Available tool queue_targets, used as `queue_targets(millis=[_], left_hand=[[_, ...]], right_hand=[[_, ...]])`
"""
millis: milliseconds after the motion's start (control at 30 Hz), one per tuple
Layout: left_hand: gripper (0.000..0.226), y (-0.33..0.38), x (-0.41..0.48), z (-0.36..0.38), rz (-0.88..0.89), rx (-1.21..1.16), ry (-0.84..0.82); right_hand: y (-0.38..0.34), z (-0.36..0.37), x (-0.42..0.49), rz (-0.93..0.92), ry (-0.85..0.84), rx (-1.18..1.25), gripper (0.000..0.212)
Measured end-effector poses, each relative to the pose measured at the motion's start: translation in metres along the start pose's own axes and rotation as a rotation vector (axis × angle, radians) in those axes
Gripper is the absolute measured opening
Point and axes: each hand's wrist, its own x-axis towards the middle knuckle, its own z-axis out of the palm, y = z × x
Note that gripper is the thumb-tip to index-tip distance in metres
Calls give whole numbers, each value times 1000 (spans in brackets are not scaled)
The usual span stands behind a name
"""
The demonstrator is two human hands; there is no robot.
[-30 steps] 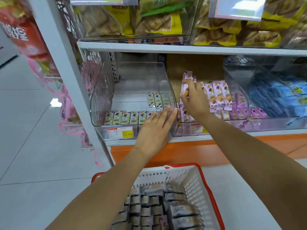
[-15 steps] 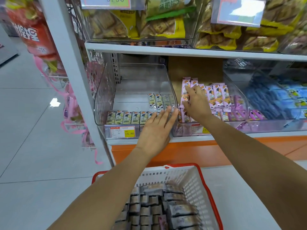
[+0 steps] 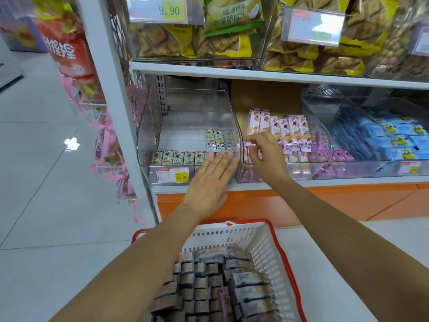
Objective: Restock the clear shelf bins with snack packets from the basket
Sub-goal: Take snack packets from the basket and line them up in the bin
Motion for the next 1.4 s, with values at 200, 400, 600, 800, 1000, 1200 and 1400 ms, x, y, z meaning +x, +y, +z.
queue_targets(millis=[200, 400, 600, 800, 1000, 1200, 1400], left_hand=[[87, -17, -96, 20, -51, 64, -6], [69, -19, -201, 56, -360, -17, -473], [67, -19, -270, 83, -543, -164, -645], [66, -16, -298, 112, -522, -250, -442], [67, -11, -306, 130, -560, -332, -264], [73, -13, -308, 139, -557, -311, -244], [71, -12, -307, 137, -564, -276, -282]], right_hand=[[-56, 25, -78, 25, -75, 159, 20], [-92, 93, -188, 132, -493, 209, 30], [-101, 143, -272, 253, -995, 126, 33], [-94, 188, -327, 373, -1268, 20, 35], [-90, 209, -351, 357, -1319, -41, 37], [-93, 223, -349, 415, -1196, -105, 9], [-93, 211, -325, 407, -1112, 88, 9]])
